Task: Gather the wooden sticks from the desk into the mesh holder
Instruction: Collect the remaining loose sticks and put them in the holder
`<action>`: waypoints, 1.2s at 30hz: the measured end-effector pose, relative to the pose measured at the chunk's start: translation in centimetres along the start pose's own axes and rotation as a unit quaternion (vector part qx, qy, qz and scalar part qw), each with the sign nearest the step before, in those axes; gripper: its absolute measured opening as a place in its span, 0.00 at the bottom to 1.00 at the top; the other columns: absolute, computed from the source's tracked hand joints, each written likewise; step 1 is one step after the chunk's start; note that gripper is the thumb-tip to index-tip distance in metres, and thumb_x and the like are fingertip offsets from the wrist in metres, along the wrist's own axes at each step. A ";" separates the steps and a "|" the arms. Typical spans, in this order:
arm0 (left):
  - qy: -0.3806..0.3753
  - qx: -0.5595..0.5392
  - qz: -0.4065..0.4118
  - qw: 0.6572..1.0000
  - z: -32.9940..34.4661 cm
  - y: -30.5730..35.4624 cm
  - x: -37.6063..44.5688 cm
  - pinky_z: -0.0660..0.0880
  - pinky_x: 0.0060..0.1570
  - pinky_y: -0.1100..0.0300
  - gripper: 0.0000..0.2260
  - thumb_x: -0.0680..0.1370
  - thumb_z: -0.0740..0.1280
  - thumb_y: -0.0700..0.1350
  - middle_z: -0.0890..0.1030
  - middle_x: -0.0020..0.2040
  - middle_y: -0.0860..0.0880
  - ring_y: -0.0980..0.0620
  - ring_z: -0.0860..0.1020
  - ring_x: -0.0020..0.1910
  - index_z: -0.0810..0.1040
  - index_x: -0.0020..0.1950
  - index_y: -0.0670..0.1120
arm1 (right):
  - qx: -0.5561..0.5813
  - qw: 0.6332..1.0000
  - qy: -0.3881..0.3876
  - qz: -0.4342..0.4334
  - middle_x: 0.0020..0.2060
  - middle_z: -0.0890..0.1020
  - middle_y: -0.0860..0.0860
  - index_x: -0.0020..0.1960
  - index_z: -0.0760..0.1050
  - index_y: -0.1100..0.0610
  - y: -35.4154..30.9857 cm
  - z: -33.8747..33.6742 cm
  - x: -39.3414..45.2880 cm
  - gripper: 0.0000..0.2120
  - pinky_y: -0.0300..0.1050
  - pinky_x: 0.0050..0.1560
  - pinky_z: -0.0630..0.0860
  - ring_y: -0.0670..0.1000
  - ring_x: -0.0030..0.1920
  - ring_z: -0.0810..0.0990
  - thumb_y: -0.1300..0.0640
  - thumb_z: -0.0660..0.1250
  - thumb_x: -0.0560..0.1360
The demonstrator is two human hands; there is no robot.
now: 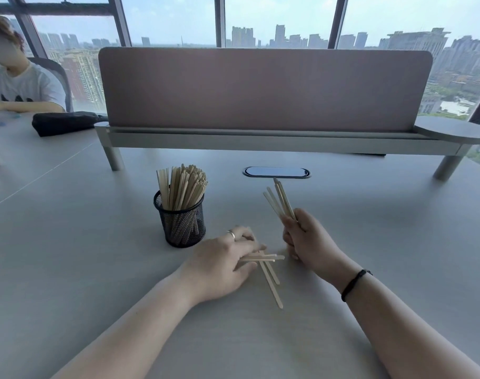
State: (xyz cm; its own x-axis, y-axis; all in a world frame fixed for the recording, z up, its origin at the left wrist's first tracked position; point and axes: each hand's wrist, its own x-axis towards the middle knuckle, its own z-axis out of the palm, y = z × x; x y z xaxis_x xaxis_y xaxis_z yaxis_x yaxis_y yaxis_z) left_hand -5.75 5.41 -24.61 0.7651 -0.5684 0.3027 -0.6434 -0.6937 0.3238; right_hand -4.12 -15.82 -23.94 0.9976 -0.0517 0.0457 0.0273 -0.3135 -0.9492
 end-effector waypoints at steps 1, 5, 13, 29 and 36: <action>-0.048 0.024 -0.005 0.999 0.0 0.0 0.1 0.77 0.52 0.56 0.17 0.79 0.63 0.60 0.71 0.70 0.62 0.60 0.79 0.55 0.75 0.68 0.62 | 0.041 0.999 0.010 0.020 0.26 0.68 0.48 0.41 0.62 0.56 -0.1 -0.1 0.0 0.14 0.43 0.27 0.61 0.49 0.23 0.62 0.53 0.59 0.83; -0.095 0.010 0.001 0.995 -0.6 0.6 0.8 0.76 0.59 0.54 0.23 0.76 0.54 0.65 0.70 0.72 0.65 0.59 0.75 0.67 0.78 0.65 0.62 | 0.087 0.995 0.027 0.042 0.26 0.67 0.49 0.44 0.67 0.59 0.0 -0.1 0.3 0.11 0.38 0.24 0.56 0.48 0.22 0.60 0.54 0.60 0.83; -0.081 0.071 0.012 0.994 -0.5 1.8 0.9 0.76 0.46 0.51 0.10 0.80 0.60 0.55 0.77 0.56 0.56 0.46 0.81 0.50 0.77 0.55 0.54 | 0.039 0.999 0.032 -0.012 0.24 0.66 0.45 0.46 0.71 0.68 0.6 0.3 0.3 0.31 0.44 0.29 0.59 0.49 0.26 0.61 0.38 0.65 0.68; -0.136 0.184 -0.010 0.973 -0.3 3.7 0.9 0.75 0.42 0.50 0.10 0.80 0.60 0.40 0.75 0.54 0.47 0.41 0.80 0.48 0.75 0.59 0.47 | 0.125 0.991 0.032 0.035 0.25 0.66 0.48 0.45 0.79 0.60 0.4 0.3 0.0 0.14 0.39 0.23 0.60 0.49 0.23 0.61 0.50 0.66 0.80; -0.113 0.096 -0.071 0.986 -0.4 3.7 0.6 0.76 0.51 0.49 0.12 0.78 0.60 0.44 0.77 0.53 0.49 0.43 0.79 0.51 0.78 0.58 0.50 | 0.140 0.989 0.025 0.041 0.26 0.66 0.49 0.45 0.79 0.59 0.3 0.3 -0.1 0.13 0.38 0.22 0.60 0.48 0.23 0.60 0.49 0.66 0.80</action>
State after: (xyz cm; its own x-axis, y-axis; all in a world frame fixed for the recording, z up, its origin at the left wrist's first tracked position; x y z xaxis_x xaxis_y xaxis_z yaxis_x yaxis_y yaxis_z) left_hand -7.66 2.68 -22.85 0.8473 -0.5287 0.0510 -0.5292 -0.8320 0.1666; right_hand -4.18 -15.65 -24.35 0.9930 -0.1152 -0.0272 -0.0311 -0.0324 -0.9990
